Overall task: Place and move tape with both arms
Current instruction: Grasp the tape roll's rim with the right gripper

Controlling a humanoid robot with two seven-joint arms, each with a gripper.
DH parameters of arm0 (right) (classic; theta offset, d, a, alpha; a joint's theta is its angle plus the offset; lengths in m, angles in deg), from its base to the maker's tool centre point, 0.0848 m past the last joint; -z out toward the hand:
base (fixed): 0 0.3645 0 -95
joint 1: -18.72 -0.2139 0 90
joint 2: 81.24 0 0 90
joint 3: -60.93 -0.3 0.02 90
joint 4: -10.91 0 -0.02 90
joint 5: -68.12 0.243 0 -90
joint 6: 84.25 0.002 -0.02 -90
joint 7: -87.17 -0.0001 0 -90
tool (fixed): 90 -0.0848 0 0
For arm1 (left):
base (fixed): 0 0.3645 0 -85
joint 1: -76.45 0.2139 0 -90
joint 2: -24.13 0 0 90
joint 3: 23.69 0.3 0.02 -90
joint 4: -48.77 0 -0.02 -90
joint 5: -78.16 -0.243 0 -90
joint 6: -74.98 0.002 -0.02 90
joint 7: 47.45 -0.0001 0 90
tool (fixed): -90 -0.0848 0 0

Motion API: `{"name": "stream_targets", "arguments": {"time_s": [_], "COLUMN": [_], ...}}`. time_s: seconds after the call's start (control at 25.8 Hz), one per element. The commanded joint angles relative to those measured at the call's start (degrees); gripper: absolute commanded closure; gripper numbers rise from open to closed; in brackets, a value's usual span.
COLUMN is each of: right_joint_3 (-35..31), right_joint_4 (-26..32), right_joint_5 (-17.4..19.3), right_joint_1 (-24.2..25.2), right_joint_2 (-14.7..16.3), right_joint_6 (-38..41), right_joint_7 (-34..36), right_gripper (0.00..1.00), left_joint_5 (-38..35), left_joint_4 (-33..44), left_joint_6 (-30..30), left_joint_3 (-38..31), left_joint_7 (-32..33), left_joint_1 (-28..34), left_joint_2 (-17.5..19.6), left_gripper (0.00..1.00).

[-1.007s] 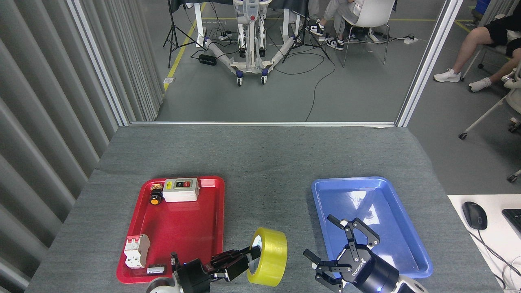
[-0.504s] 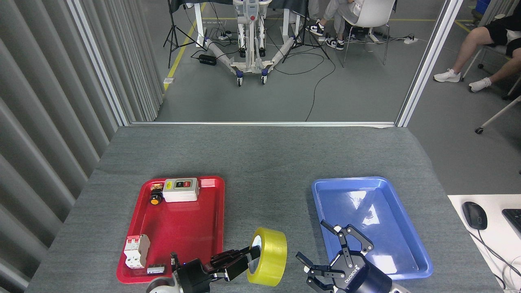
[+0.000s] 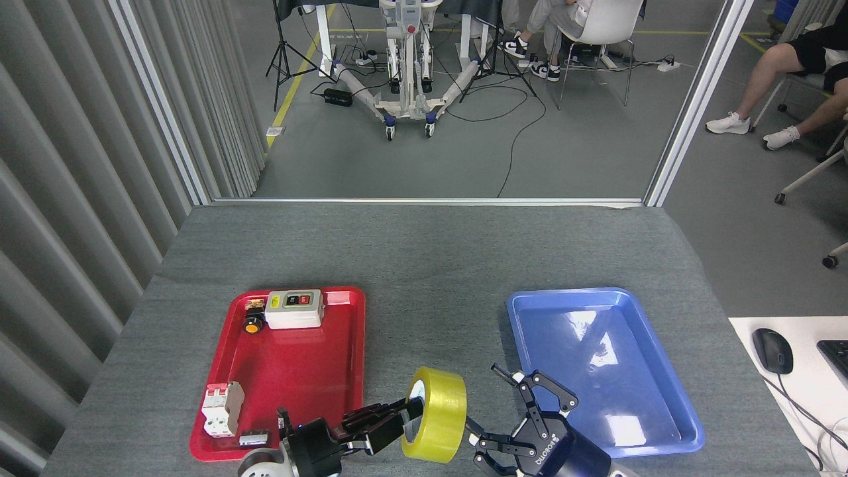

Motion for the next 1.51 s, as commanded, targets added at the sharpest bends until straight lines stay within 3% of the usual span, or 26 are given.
{"name": "stream_targets", "arguments": {"time_s": [0.0,0.54,0.81,1.16,1.47], "right_joint_3": [0.1,1.0,2.1,1.8,1.9], "right_joint_4": [-0.4,-3.3,-3.7,-4.0,-4.1], "right_joint_5": [0.0,-0.8,-0.9,-0.9,-0.9], "right_joint_1": [-0.8,-2.7,-3.7,-3.7,-3.6], "right_joint_2": [-0.3,-3.2,-3.3,-2.6,-2.6], "right_joint_6": [0.8,1.1,1.1,1.0,1.0], "right_joint_7": [0.0,-0.3,-0.3,-0.3,-0.3], "right_gripper": [0.23,0.29,0.46,0.5,0.62], "left_joint_5": [0.0,0.0,0.0,0.0,0.0], "left_joint_4": [0.0,0.0,0.0,0.0,0.0], "left_joint_6": [0.0,0.0,0.0,0.0,0.0], "left_joint_3": [0.0,0.0,0.0,0.0,0.0], "left_joint_7": [0.1,0.1,0.1,0.1,0.1], "left_joint_1": [0.0,0.0,0.2,0.1,0.2], "left_joint_2": [0.0,0.2,0.4,0.5,0.5], "left_gripper": [0.8,0.79,0.79,0.78,0.78]}}
